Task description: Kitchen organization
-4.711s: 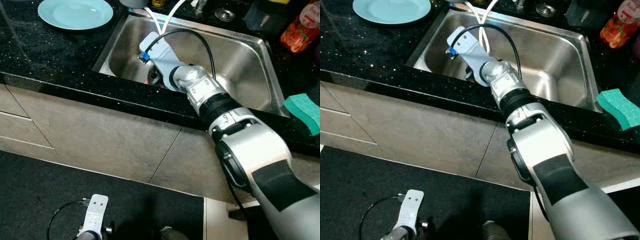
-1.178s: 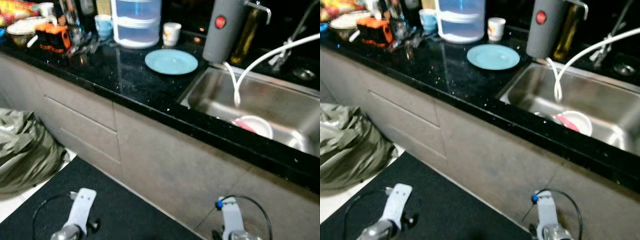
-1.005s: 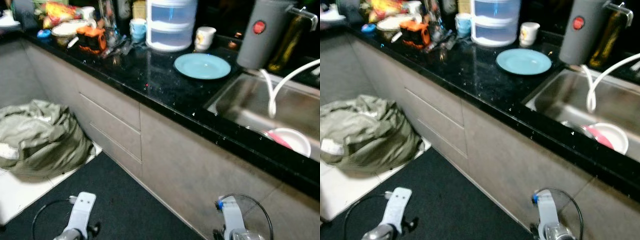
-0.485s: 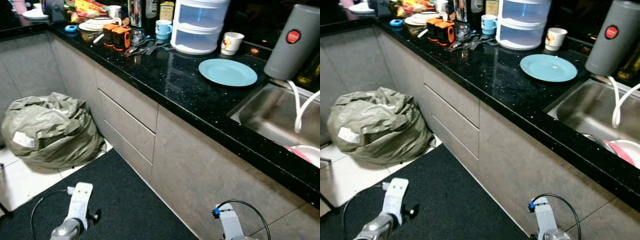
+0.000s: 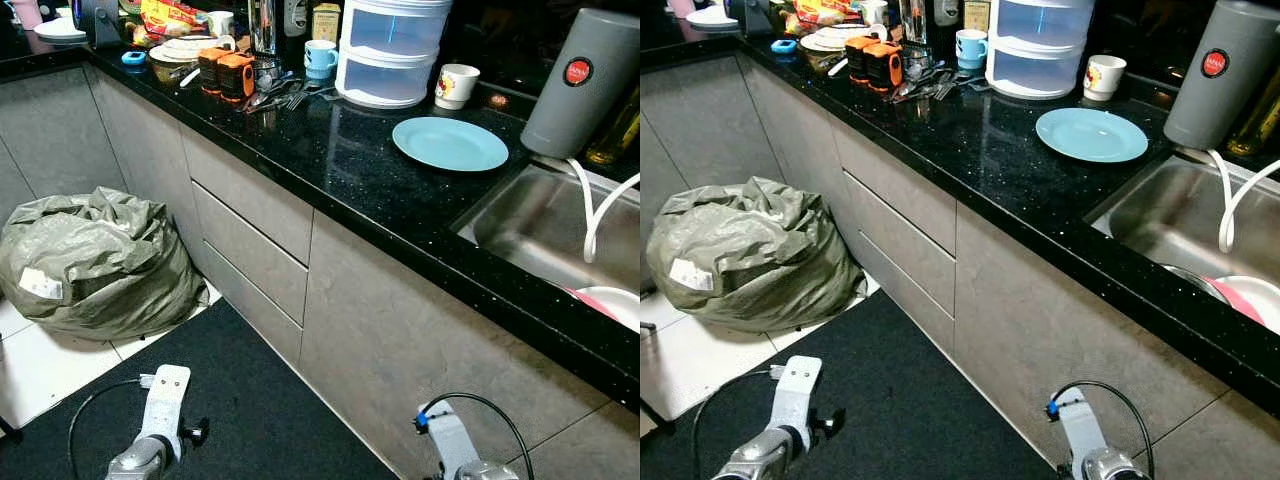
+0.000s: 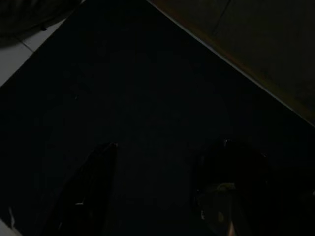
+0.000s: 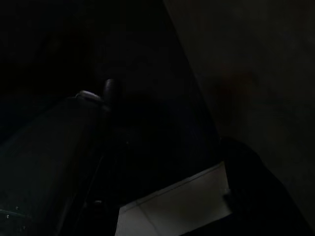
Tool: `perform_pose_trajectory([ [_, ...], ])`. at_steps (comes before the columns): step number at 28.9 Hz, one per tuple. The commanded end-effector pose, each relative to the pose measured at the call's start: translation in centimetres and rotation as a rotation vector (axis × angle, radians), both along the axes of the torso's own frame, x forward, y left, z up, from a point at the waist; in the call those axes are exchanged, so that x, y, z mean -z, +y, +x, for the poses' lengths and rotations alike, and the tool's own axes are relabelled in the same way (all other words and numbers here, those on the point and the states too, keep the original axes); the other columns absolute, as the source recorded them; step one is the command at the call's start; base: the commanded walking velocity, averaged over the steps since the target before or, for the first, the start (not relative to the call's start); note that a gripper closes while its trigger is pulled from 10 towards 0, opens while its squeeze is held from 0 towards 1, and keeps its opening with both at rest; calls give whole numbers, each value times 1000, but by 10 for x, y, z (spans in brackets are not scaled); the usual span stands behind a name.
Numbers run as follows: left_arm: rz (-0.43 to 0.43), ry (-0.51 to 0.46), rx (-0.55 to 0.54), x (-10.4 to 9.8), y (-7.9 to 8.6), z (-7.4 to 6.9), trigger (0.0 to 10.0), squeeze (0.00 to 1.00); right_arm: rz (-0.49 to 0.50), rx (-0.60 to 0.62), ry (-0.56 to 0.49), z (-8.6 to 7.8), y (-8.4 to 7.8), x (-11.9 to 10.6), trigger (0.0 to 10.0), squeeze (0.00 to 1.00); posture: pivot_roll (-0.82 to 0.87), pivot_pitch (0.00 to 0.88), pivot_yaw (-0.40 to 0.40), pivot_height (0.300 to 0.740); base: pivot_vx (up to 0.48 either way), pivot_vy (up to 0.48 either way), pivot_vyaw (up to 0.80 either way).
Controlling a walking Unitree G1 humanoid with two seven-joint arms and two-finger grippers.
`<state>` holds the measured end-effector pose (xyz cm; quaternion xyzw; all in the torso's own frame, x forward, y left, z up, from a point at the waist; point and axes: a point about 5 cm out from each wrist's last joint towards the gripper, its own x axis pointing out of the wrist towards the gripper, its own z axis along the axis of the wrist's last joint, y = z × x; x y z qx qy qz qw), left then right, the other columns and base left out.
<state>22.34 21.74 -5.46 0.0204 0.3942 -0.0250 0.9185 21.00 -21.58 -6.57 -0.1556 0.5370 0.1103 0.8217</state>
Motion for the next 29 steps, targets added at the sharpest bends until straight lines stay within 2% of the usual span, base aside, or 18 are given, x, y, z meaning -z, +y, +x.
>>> perform_pose_trajectory([
  [1, -10, 13, -3, 2, -3, -2, 10000, 0, 0, -38, 8, 1, 2, 0, 10000, 0, 80, 49, -46, 740, 0, 0, 800],
  [9, -6, 32, 17, 4, -5, -4, 10000, 0, -3, -99, 24, 6, 5, -3, 10000, 0, 83, 54, -46, 740, 0, 0, 800],
  [12, -5, 47, 29, 6, -7, -7, 10000, 0, -13, -113, 49, -8, 6, 5, 10000, 0, 77, 53, -42, 740, 0, 0, 800],
  [15, -3, 54, 34, 8, -8, -8, 10000, 0, -27, -119, 50, -9, 5, 6, 10000, 0, 77, 53, -42, 740, 0, 0, 800],
  [20, 26, 94, 49, 12, -4, -17, 10000, 0, -20, 49, -25, 2, -5, -2, 10000, 0, 45, 41, -13, 740, 0, 0, 0],
  [26, 58, 104, 56, 12, 3, -19, 10000, 0, -23, 105, -65, 8, -8, -5, 10000, 0, 30, 34, 5, 740, 0, 0, 0],
  [29, 76, 119, 34, 13, 12, -26, 10000, 0, -9, 201, -133, 16, -8, -10, 10000, 0, 11, 41, 25, 740, 0, 0, 0],
])
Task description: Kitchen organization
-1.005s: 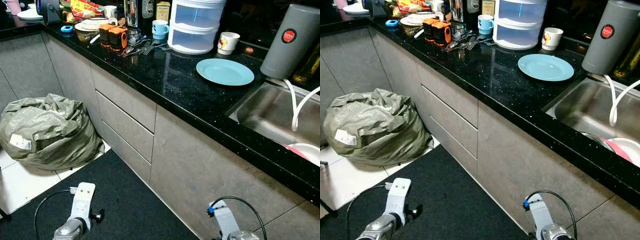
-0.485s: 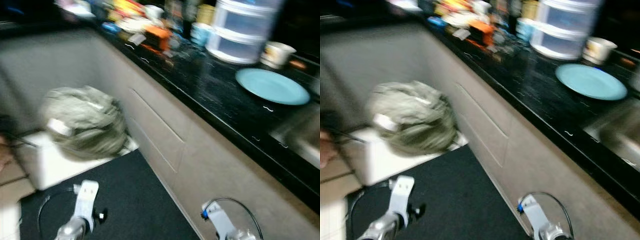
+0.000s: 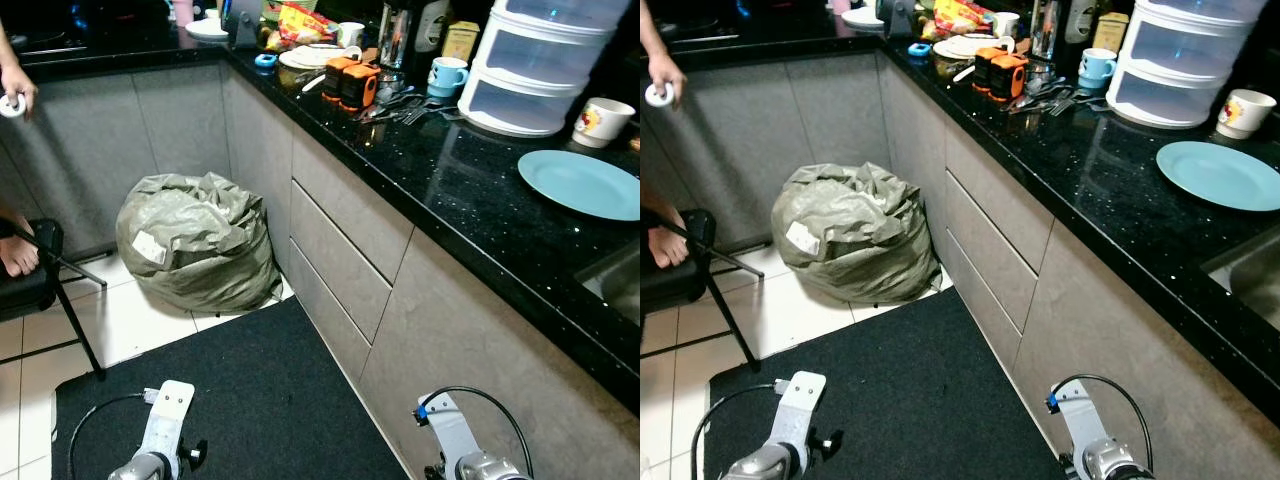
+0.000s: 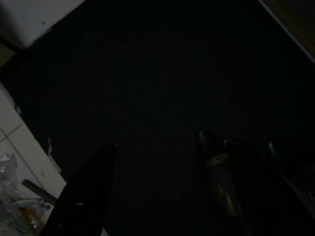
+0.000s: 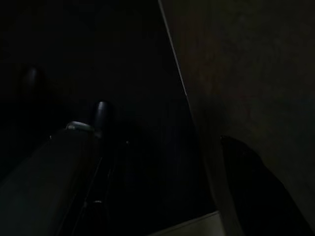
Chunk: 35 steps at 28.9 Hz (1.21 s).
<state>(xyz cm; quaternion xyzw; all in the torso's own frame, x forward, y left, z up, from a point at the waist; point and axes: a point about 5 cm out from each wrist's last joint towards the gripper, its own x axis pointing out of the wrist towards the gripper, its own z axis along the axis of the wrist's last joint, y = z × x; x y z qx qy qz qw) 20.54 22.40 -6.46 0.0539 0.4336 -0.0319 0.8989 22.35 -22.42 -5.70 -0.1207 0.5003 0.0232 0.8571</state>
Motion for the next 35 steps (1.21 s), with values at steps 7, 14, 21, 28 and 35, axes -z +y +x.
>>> perform_pose_trajectory([
  [7, 4, 83, -8, 17, 1, -34, 10000, 0, -15, 70, -17, -20, -16, 7, 10000, 0, -11, 119, -27, 740, 0, 0, 0],
  [14, 3, 106, 20, 24, -9, -46, 10000, 0, -28, 65, 2, -62, -35, 21, 10000, 0, 1, 158, -53, 740, 0, 0, 0],
  [21, 5, 27, 47, 12, 2, -28, 10000, 0, 15, 32, -66, -40, -11, 17, 10000, 0, 34, 200, -55, 740, 0, 0, 0],
  [28, 5, -56, 81, -4, -15, 10, 10000, 0, 54, 16, -120, -23, 4, 12, 10000, 0, 50, 100, -44, 740, 0, 0, 0],
  [35, -13, -34, 55, 1, -19, 3, 10000, 0, 58, 31, -134, -15, 2, 8, 10000, 0, 26, 37, -33, 740, 0, 0, 0],
])
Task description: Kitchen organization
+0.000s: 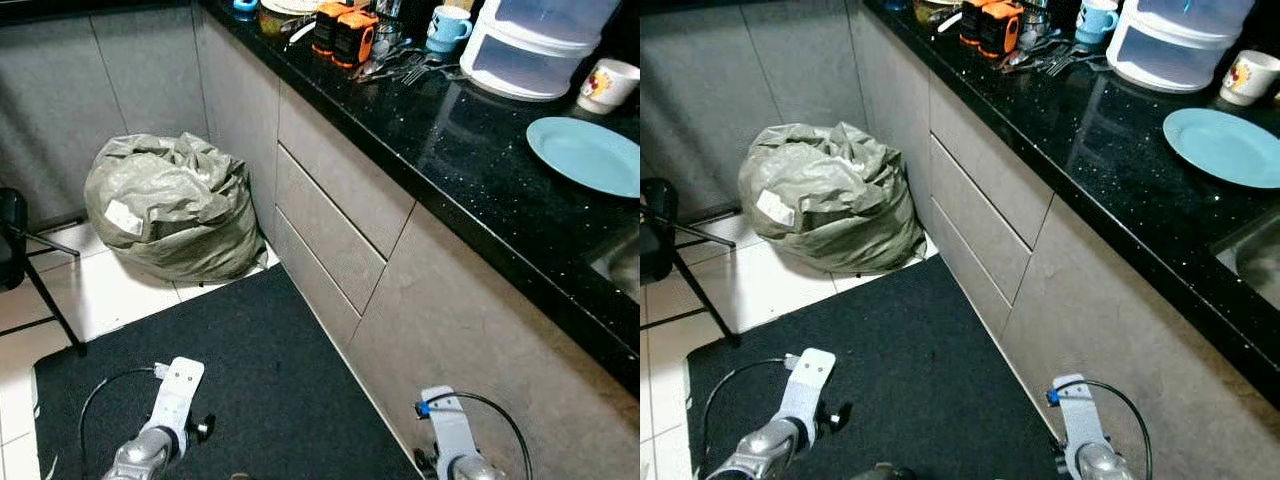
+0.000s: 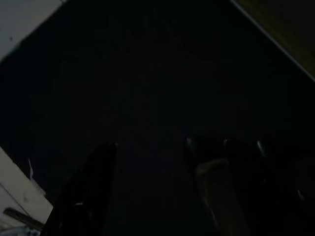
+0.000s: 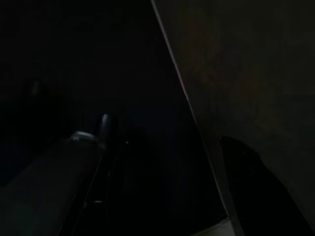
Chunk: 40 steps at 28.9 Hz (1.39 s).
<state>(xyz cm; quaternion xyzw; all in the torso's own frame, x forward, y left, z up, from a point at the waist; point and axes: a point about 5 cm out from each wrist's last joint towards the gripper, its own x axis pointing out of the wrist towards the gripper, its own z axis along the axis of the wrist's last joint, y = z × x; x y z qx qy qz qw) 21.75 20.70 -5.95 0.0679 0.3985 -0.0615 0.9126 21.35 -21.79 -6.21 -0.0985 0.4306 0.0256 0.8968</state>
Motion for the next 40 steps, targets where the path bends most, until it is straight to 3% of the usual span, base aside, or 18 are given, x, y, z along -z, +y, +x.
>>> perform_pose_trajectory([
  [1, -12, 50, -27, 8, -1, -12, 10000, 0, 4, 37, 23, -4, -6, 1, 10000, 0, 27, 29, -33, 740, 0, 0, 0],
  [4, -22, 71, -68, 12, 0, -19, 10000, 0, -4, 61, 28, -5, -11, 1, 10000, 0, 34, 14, -34, 740, 0, 0, 0],
  [22, -72, 80, -154, 10, 8, -16, 10000, 0, -53, 11, 62, -4, -15, 0, 10000, 0, 47, 0, -19, 740, 0, 0, 0],
  [25, -67, 114, -146, 13, 9, -22, 10000, 0, -56, -3, 80, -8, -16, 2, 10000, 0, 45, 0, -17, 740, 254, 0, 0],
  [40, -78, 127, -169, 14, 11, -24, 10000, 0, -66, -41, 113, -12, -17, 4, 10000, 0, 50, 0, -16, 740, 281, 0, 0],
])
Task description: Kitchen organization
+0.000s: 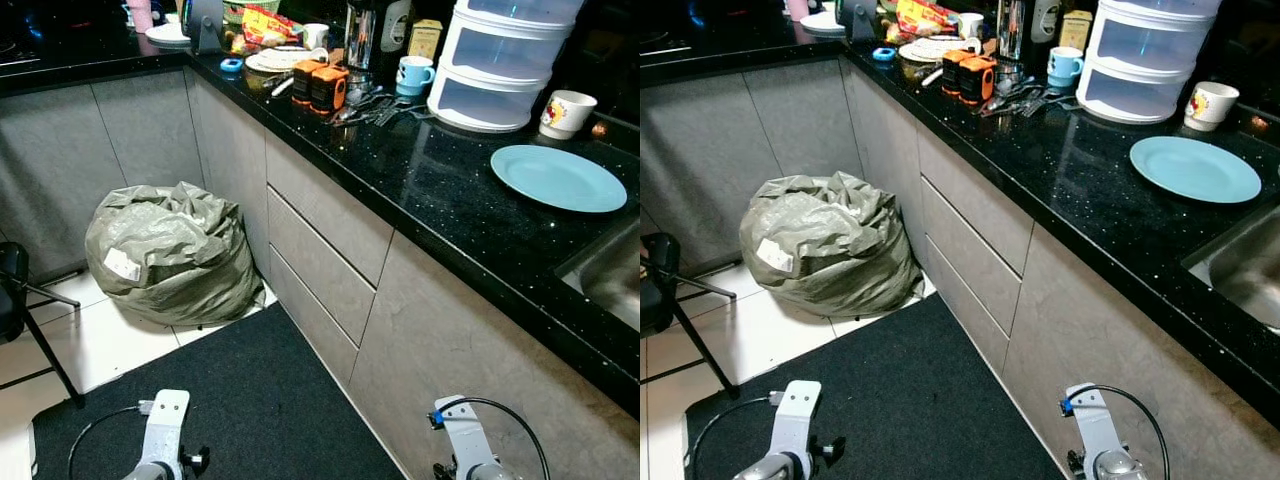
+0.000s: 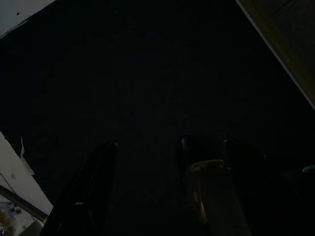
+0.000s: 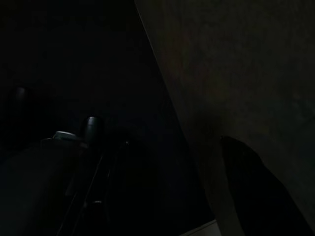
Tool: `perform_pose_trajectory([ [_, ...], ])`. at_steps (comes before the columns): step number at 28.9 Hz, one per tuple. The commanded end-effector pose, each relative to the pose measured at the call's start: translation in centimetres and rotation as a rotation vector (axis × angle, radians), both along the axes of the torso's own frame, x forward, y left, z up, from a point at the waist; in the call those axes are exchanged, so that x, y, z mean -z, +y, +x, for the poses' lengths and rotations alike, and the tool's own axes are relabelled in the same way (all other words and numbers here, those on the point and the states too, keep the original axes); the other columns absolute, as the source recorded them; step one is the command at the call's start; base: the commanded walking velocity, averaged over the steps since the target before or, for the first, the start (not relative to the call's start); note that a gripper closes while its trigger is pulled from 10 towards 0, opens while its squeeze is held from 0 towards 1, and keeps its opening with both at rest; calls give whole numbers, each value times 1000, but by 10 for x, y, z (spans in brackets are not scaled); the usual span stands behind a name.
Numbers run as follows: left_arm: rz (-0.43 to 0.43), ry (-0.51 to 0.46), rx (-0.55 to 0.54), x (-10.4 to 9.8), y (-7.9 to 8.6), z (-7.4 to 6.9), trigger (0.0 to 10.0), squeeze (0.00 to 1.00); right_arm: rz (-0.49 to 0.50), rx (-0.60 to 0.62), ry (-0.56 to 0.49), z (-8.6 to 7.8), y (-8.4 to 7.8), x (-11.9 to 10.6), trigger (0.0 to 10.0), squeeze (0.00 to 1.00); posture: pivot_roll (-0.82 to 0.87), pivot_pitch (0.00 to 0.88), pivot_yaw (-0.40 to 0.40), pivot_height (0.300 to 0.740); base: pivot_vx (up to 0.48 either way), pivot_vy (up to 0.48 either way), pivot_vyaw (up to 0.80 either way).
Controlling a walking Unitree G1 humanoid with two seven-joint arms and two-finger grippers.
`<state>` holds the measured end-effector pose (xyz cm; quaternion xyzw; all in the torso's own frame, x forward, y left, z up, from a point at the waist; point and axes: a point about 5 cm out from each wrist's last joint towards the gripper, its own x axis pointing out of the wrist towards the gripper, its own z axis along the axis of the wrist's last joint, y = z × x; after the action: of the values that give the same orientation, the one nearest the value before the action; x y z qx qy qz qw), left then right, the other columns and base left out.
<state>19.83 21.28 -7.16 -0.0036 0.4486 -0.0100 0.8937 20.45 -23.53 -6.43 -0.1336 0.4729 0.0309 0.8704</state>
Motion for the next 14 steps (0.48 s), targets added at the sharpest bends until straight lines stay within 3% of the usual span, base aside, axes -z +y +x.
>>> perform_pose_trajectory([
  [1, 1, 22, -12, 2, 5, -6, 10000, 0, 1, -12, 17, -3, 1, 2, 10000, 0, 50, 0, -15, 740, 285, 0, 0],
  [11, 1, 43, 0, 5, 5, -11, 10000, 0, 32, -51, 21, -4, 6, 4, 10000, 0, 49, 0, -13, 740, 291, 0, 0],
  [12, 2, 51, 5, 6, 4, -13, 10000, 0, 9, -140, 35, -5, 10, 4, 10000, 0, 49, 0, -11, 740, 292, 0, 0],
  [14, 2, 54, 8, 6, 4, -14, 10000, 0, 6, -167, 39, -5, 11, 5, 10000, 0, 49, 0, -11, 740, 292, 0, 0],
])
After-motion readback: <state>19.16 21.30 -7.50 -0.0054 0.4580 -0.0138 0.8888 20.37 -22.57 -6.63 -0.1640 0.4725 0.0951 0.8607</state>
